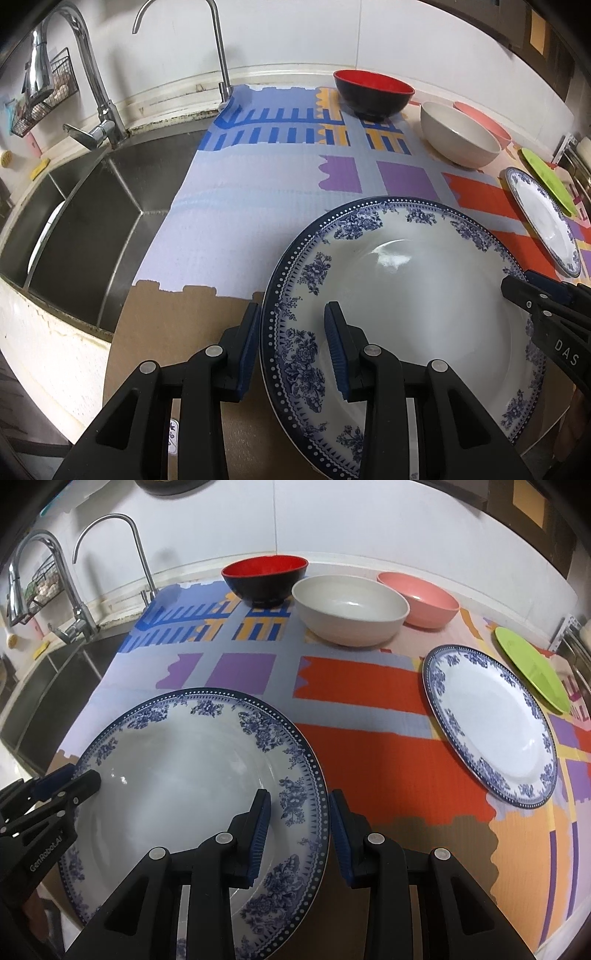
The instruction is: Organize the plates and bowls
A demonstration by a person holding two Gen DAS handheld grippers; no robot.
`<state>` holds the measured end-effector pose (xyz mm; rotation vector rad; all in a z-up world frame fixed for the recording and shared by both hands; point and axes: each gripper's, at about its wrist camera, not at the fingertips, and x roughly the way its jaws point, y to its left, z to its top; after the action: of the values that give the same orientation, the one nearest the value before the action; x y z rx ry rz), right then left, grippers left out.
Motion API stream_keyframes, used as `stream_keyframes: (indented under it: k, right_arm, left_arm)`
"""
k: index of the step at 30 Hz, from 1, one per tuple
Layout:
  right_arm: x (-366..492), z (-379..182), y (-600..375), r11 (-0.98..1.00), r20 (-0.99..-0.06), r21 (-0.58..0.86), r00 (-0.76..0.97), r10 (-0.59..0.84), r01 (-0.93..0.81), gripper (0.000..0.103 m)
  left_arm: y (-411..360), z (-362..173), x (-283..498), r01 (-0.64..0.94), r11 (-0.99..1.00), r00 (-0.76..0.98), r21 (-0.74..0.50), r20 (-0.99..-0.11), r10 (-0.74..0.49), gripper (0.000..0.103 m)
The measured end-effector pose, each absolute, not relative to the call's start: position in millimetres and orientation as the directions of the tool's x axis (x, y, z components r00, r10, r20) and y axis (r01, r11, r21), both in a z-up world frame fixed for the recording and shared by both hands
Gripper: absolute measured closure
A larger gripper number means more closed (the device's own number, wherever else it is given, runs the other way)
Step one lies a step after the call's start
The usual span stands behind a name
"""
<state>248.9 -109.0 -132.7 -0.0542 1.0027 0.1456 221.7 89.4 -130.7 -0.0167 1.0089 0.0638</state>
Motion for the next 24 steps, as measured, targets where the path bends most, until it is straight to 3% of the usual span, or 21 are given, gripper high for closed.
stream_keyframes:
  k: [17, 22, 24]
  right_arm:
    - [246.8, -142.7, -113.2, 0.991, -0.867, 0.055, 0.486, 0.109, -0.122, 0.068]
    - [247.1, -141.5, -112.9, 0.992, -0.867, 0.049, 0.489, 0.099, -0.114, 0.068]
    - [246.2, -138.3, -113.1, 0.993, -0.86, 0.038, 0.503, 0.088, -0.108, 0.068]
  left_arm:
    - [85.5, -136.8, 222.6, -0.03, 0.999, 0.51, 0.015, -0.86, 0.028, 0.062]
    - [87.7, -130.6, 223.0, -0.033, 0.999, 0.532, 0.026, -0.846, 0.039, 0.054]
    - [87.7, -124.0, 223.2, -0.029, 0.999, 0.555, 0.033, -0.831, 0.044, 0.044]
